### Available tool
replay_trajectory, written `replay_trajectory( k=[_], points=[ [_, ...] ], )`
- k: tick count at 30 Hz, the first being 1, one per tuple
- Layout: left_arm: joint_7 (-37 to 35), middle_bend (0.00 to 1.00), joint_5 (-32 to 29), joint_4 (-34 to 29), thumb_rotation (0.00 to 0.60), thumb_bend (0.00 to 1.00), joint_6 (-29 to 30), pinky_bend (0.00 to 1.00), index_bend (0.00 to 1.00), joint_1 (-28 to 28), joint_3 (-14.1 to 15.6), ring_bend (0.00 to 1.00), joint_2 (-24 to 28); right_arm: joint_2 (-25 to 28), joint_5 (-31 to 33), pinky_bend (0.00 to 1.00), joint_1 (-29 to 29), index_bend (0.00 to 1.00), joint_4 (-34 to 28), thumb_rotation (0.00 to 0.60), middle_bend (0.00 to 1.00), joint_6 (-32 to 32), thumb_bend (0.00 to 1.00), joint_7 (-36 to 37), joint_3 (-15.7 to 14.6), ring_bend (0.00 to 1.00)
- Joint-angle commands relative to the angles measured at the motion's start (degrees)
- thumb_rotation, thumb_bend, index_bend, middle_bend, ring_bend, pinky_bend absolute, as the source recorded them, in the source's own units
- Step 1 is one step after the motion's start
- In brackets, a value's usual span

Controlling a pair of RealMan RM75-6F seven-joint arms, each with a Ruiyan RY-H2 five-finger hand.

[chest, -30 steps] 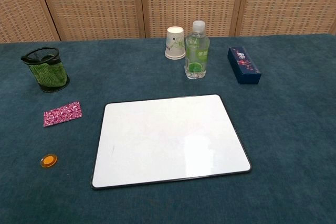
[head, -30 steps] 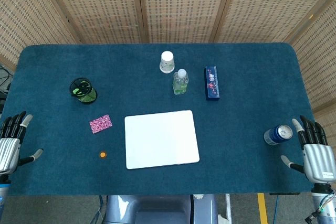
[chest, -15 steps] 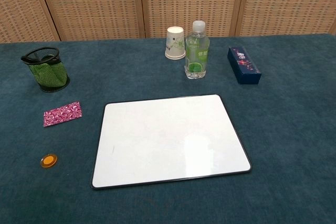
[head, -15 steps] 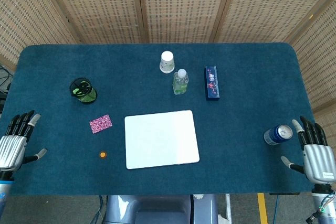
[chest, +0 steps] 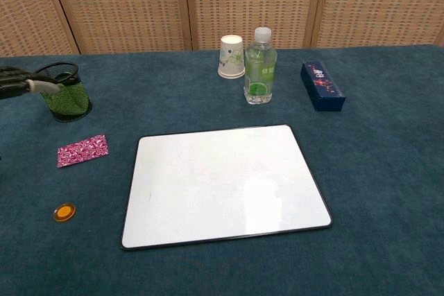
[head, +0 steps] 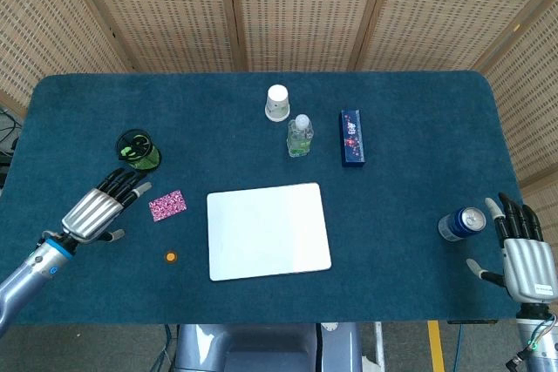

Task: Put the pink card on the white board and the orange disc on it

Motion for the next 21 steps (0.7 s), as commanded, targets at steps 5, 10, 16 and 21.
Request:
replay_trajectory(
  k=[5,10,16,21],
  points=[
    [0.7,0.0,0.8,4.7,0.6,0.12,-10.3,0.0,0.07,-8.5,1.3,0.0,-3.5,-0.1,1.2,0.0,0.1,0.05,-0.9,0.6,0.0,-0.4,0.0,-1.2,0.4,0.0],
    [0.6,0.0,1.0,6.7,0.6,0.15,-12.0,0.0,0.14,-10.8,1.9,0.0,-4.9,-0.1,2.0,0.0,0.0,0.05,-1.3,0.6,0.0,-0.7,0.0,-1.6,0.6,0.0],
    [0.9,0.0,1.2,8.1,0.6,0.16,-13.0,0.0,0.17,-12.1,3.1,0.0,-5.9,-0.1,2.5,0.0,-0.1,0.05,-1.5,0.6,0.0,-0.6,0.0,-1.8,0.8,0.0],
    [0.7,0.0,0.6,9.7,0.6,0.16,-13.6,0.0,0.17,-12.6,3.8,0.0,-7.1,0.1,2.7,0.0,-0.1,0.05,-1.7,0.6,0.0,-0.7,0.0,-1.6,0.9,0.0]
  ],
)
